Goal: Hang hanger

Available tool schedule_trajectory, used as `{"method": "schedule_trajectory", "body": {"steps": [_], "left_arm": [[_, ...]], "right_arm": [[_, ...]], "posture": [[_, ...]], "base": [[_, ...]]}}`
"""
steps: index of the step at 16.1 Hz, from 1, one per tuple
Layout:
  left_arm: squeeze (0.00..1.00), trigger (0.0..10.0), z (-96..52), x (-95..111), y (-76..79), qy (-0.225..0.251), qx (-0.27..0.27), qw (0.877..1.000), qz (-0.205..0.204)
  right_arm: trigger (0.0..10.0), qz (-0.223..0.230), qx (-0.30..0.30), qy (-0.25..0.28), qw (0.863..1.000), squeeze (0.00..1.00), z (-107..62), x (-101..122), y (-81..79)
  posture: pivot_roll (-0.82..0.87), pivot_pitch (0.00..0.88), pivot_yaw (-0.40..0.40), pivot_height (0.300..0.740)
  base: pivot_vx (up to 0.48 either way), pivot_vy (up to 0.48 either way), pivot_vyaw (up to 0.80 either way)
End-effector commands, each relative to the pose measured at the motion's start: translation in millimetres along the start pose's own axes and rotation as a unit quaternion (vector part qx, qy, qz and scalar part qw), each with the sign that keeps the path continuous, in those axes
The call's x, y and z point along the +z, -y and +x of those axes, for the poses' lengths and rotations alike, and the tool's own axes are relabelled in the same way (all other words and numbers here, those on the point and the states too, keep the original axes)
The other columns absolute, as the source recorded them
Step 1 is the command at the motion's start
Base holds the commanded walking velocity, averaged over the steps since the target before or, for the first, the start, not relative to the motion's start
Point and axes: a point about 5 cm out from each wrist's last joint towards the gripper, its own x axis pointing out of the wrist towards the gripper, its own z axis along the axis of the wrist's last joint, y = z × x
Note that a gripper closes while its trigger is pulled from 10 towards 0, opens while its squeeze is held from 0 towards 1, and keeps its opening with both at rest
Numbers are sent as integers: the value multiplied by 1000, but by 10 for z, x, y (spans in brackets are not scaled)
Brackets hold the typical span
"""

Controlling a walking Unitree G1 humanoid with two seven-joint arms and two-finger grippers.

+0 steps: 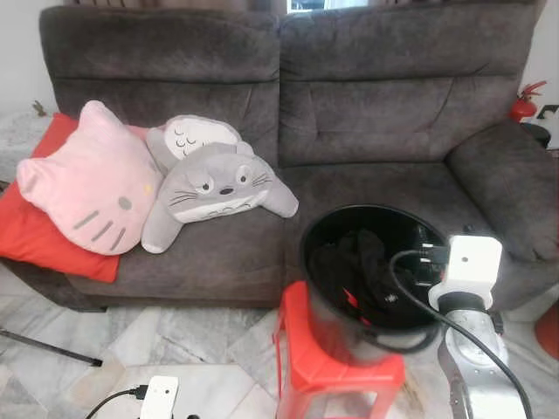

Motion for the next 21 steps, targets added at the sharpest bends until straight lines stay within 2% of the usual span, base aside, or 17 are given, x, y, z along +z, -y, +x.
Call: {"method": "schedule_trajectory", "body": {"steps": [1, 9, 13, 16, 18, 19, 20, 21], "left_arm": [[0, 10000, 3, 19, -5, 2, 0, 1000, 7], [0, 10000, 2, 29, -26, 4, 4, 1000, 9], [0, 10000, -4, -11, -26, -4, 1, 1000, 11], [0, 10000, -3, -15, -15, -7, 0, 1000, 16], [0, 10000, -1, -9, -20, -8, 0, 1000, 17], [0, 10000, 1, -3, -23, -9, 1, 1000, 18], [0, 10000, 1, 0, -25, -8, 1, 1000, 18], [0, 10000, 2, 7, -27, -7, 1, 1000, 28]], "right_arm": [[10000, -8, 4, -3, 1000, 0, -2, -3, -2], [10000, -13, 13, -37, 999, 0, -57, -122, -23], [10000, 0, 19, -81, 997, 0, 14, -153, -25], [10000, -34, 91, -131, 987, 0, 189, -256, -209], [10000, -39, 133, -162, 977, 0, 418, -271, -354], [10000, -51, 133, -165, 976, 0, 574, -239, -358], [10000, -49, 136, -166, 975, 0, 619, -225, -363], [10000, -75, 158, -159, 972, 0, 681, -203, -402]], "posture": [[-177, 0, 20, 740], [-180, 0, 20, 740], [-184, 0, 23, 740], [-193, 0, 39, 740], [-205, 0, 47, 740], [-199, 0, 48, 740], [-199, 0, 48, 740], [-199, 0, 48, 740]], "base": [[259, 0, 0], [66, 0, 0], [0, 0, 0], [0, 0, 0], [0, 0, 0], [0, 0, 0], [0, 0, 0], [0, 0, 0]]}}
